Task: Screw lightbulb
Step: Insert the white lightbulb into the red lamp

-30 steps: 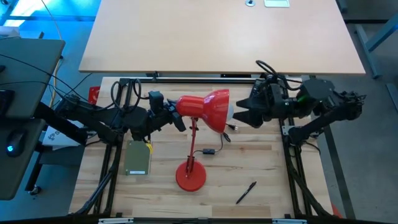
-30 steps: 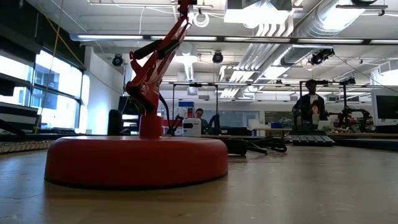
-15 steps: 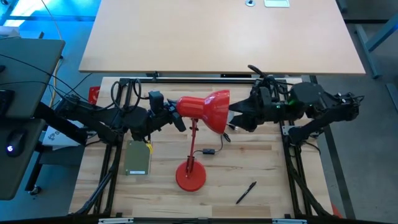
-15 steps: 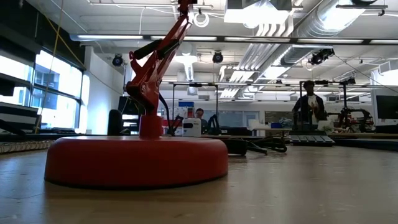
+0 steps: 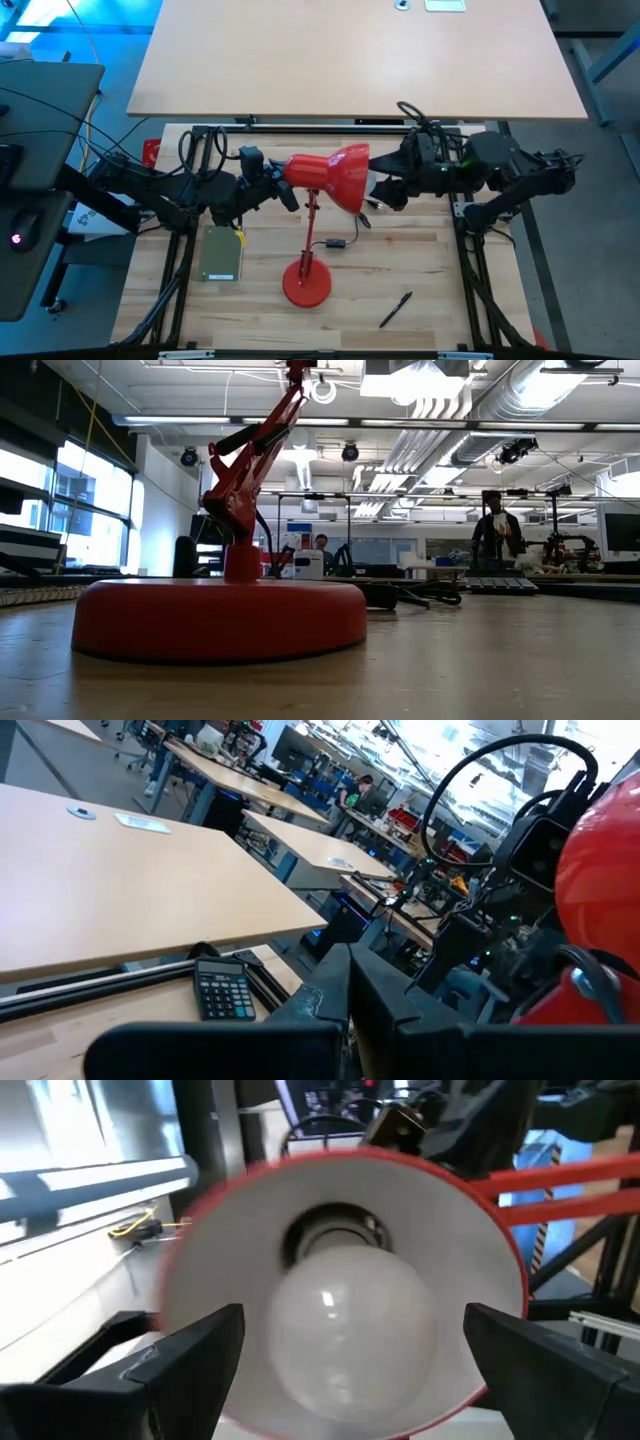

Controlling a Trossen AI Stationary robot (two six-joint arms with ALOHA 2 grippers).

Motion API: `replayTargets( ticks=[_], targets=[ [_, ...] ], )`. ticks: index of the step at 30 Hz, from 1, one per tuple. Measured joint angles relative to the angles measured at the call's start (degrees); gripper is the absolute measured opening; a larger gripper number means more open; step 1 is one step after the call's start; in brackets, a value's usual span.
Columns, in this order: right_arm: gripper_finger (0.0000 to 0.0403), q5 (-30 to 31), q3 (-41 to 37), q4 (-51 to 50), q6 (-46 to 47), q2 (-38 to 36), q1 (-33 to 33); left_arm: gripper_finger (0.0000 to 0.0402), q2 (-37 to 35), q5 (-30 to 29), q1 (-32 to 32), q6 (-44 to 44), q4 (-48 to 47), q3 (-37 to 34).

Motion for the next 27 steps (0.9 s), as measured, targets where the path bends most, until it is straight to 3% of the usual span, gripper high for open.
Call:
replayTargets(
  ticks=[4,17,27],
  targets=[
    [0.0371,-2.20,0.00,0.96,0.88,1.17,0.00,0.0000,0.00,-0.04,0.06,0.63,0.01,0.00],
    [0.0368,-0.95,0.00,4.56,-3.98,1.25,-0.15,0.0000,0.00,-0.02,0.09,0.22,0.07,0.00],
    [0.0275,-1.08,0.00,4.02,-4.53,1.25,-0.14,0.0000,0.00,0.02,0.09,-1.23,0.13,0.00]
  ],
)
